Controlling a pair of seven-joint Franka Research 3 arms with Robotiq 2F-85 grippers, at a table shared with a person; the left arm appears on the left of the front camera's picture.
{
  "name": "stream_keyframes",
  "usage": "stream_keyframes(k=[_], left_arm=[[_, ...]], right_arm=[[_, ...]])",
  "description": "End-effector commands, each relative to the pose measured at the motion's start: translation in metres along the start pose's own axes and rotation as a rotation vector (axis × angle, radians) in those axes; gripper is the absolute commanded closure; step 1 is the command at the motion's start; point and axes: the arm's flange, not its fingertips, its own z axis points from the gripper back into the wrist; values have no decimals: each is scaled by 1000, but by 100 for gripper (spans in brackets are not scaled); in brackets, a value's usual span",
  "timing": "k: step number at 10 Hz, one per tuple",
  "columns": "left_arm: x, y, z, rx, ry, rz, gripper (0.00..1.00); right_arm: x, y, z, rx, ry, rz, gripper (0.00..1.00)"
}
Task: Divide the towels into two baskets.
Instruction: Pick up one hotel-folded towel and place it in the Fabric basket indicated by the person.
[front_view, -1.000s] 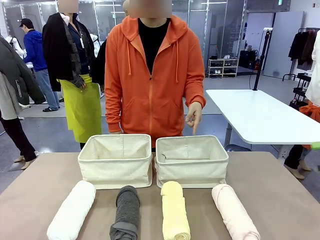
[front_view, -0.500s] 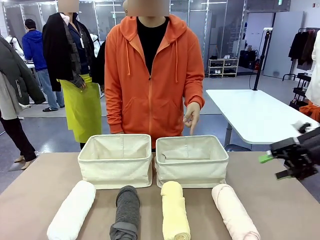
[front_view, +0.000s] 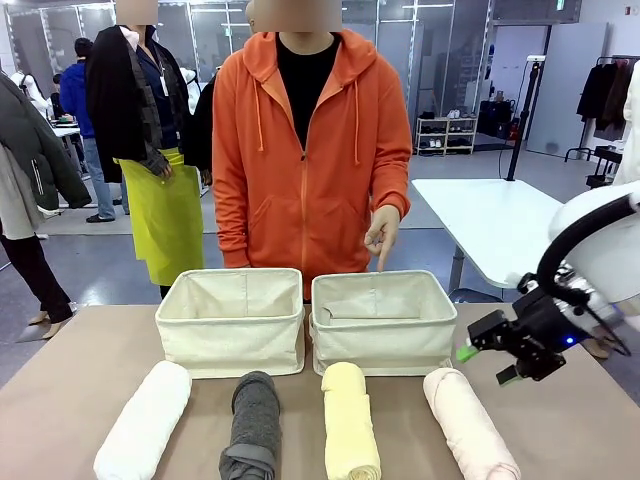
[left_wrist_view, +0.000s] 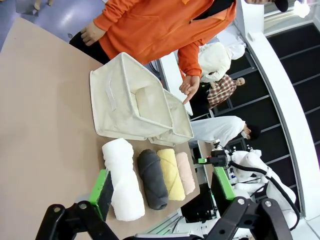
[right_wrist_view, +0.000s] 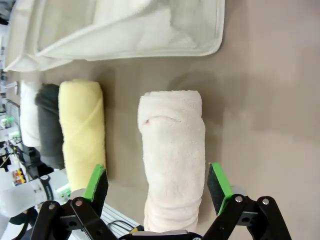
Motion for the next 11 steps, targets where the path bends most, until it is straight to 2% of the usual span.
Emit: stream_keyframes(k=[1, 6, 8, 10, 11], left_arm=[[2, 0, 2, -25, -16, -12, 0], [2, 0, 2, -25, -16, -12, 0], [2, 0, 2, -25, -16, -12, 0], [2, 0, 2, -25, -16, -12, 0], [2, 0, 2, -25, -16, -12, 0]], right_arm=[[-36, 2, -17, -64, 24, -4, 0], [-51, 3, -49, -125, 81, 63, 0], [-53, 1, -63, -197, 58, 100, 0], [-57, 6, -69, -189, 73, 122, 0], [-59, 7, -73, -205, 81, 142, 8]])
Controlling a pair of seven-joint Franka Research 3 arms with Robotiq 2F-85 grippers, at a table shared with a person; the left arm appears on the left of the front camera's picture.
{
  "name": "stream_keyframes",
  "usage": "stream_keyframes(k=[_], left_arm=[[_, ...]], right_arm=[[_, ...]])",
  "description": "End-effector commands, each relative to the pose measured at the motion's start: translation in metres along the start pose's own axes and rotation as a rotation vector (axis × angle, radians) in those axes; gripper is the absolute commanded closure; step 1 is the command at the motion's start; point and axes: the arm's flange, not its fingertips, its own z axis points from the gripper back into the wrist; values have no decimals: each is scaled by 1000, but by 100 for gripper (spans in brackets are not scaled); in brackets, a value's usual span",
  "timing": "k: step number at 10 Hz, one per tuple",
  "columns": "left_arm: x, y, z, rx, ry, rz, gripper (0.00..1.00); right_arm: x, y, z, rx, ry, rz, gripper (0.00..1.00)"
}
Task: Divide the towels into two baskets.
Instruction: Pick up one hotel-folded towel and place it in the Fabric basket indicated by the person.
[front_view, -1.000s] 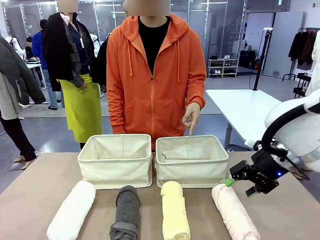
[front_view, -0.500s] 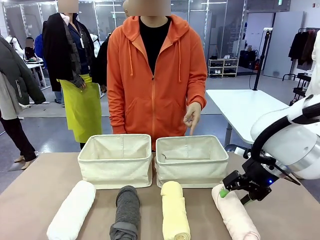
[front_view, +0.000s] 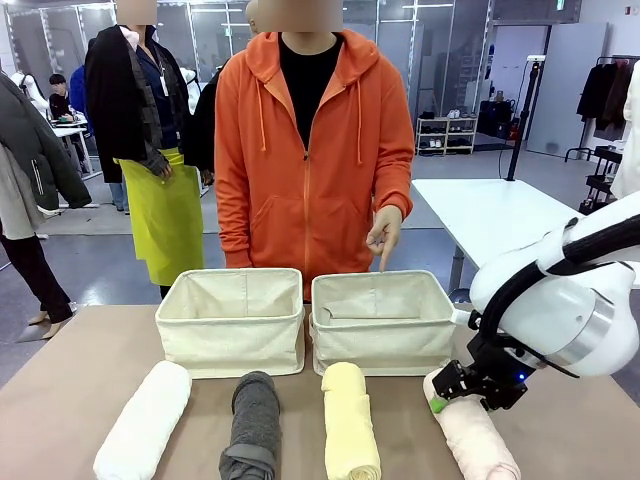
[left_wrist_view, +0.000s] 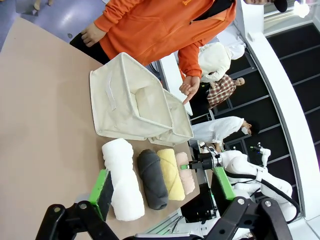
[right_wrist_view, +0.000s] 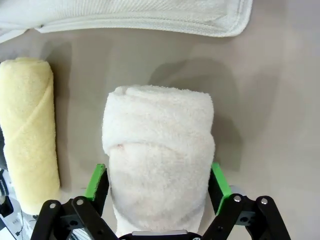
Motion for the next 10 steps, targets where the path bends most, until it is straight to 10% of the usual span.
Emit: stream_keyframes(k=[1, 6, 10], left_arm=[[2, 0, 2, -24, -17, -12, 0], [2, 0, 2, -24, -17, -12, 0], [2, 0, 2, -24, -17, -12, 0]], right_arm=[[-51, 6, -2, -60, 1, -9, 17], [-49, 16, 11, -54, 5, 5, 68], [-32, 71, 75, -111, 18, 224, 68]])
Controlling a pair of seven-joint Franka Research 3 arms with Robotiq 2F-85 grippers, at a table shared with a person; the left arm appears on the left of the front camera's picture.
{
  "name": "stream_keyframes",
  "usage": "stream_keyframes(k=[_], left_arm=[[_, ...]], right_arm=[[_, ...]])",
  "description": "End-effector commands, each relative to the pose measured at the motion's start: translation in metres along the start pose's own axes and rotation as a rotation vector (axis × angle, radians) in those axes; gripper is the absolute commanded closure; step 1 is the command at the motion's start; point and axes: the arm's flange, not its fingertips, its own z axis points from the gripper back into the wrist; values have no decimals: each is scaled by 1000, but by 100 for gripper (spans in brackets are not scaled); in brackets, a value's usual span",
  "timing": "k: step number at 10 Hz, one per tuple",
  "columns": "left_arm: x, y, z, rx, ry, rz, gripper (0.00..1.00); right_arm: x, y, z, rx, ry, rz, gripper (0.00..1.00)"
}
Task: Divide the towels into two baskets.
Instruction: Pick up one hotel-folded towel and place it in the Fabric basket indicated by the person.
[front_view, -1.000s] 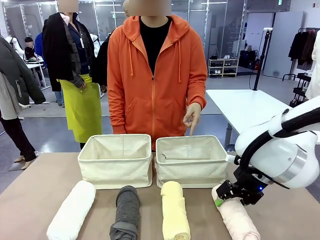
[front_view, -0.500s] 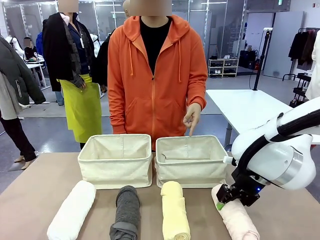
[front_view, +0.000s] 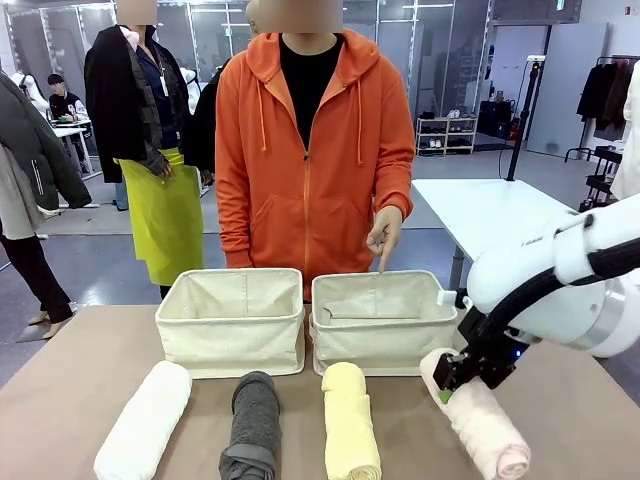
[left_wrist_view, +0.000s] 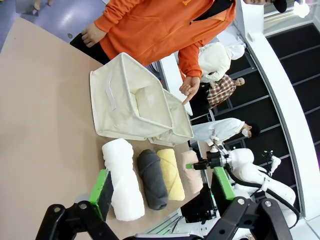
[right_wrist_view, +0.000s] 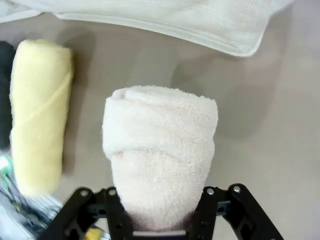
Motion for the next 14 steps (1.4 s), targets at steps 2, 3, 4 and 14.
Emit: stream_keyframes(k=[2, 3, 4, 14], left_arm=[[2, 0, 2, -24, -16, -12, 0], [2, 0, 2, -24, -16, -12, 0], [2, 0, 2, -24, -16, -12, 0], [2, 0, 2, -24, -16, -12, 0]], right_arm=[[-18, 54, 64, -43, -36, 117, 68], [-17, 59, 69, -14, -69, 125, 68], [-6, 38, 49, -31, -17, 112, 68], [97, 84, 101, -223, 56, 707, 64]])
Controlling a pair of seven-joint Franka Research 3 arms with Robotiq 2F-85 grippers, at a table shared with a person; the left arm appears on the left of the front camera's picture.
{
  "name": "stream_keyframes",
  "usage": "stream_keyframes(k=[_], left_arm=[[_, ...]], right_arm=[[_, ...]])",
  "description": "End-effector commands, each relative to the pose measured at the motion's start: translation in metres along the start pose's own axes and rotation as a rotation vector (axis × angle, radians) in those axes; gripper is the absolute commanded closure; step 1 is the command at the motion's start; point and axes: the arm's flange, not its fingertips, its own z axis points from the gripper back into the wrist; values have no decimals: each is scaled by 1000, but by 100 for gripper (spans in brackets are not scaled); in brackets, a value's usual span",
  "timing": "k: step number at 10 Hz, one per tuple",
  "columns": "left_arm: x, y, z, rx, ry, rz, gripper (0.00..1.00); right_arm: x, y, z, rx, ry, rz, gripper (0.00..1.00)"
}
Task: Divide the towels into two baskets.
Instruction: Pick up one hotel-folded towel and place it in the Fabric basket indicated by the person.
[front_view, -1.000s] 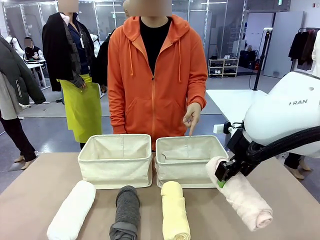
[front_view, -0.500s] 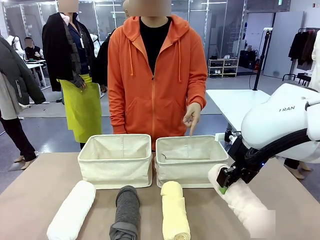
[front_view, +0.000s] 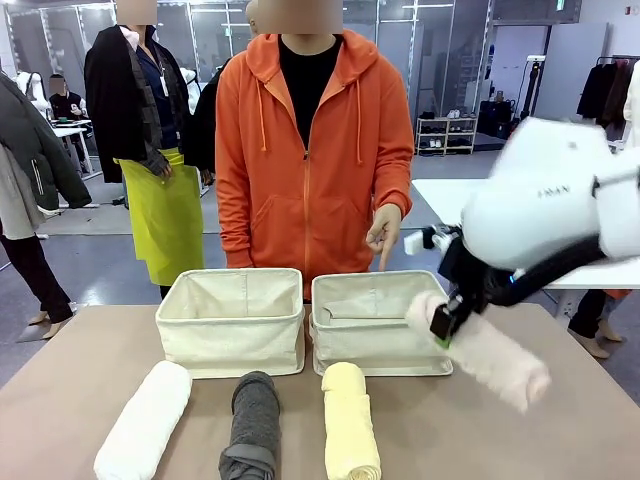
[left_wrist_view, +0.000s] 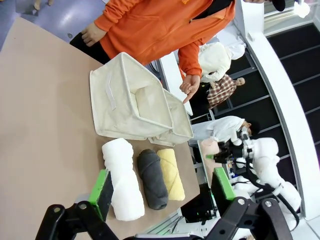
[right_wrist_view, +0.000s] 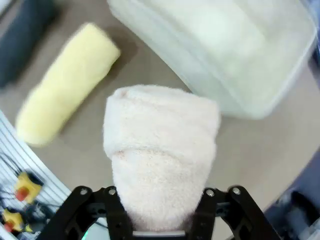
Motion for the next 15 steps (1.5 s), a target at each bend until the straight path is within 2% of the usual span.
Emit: stream_keyframes(k=[1, 3, 4, 5, 6, 8, 9, 12, 14, 15], left_arm=[[2, 0, 2, -25, -17, -13, 0], [2, 0, 2, -25, -17, -13, 0], [2, 0, 2, -25, -17, -13, 0], [2, 0, 2, -25, -17, -13, 0], [2, 0, 2, -25, -17, -13, 0], [2, 0, 2, -25, -17, -13, 0], [2, 0, 2, -25, -17, -13, 0], [2, 0, 2, -25, -17, -13, 0], [2, 0, 2, -25, -17, -13, 0], [2, 0, 2, -25, -17, -13, 0]], right_arm=[[67, -15, 10, -22, -8, 268, 64], [119, -23, 3, -26, 3, 529, 64], [136, -33, -10, -92, -23, 762, 64], [150, -44, -30, -91, -30, 860, 64], [160, -55, -49, -117, -46, 900, 64], [176, -71, -85, -183, -27, 877, 64], [182, -73, -95, -180, -52, 888, 64], [196, -78, -135, -183, -19, 866, 64], [202, -82, -146, -183, -15, 857, 62], [203, -86, -147, -189, -17, 845, 40]])
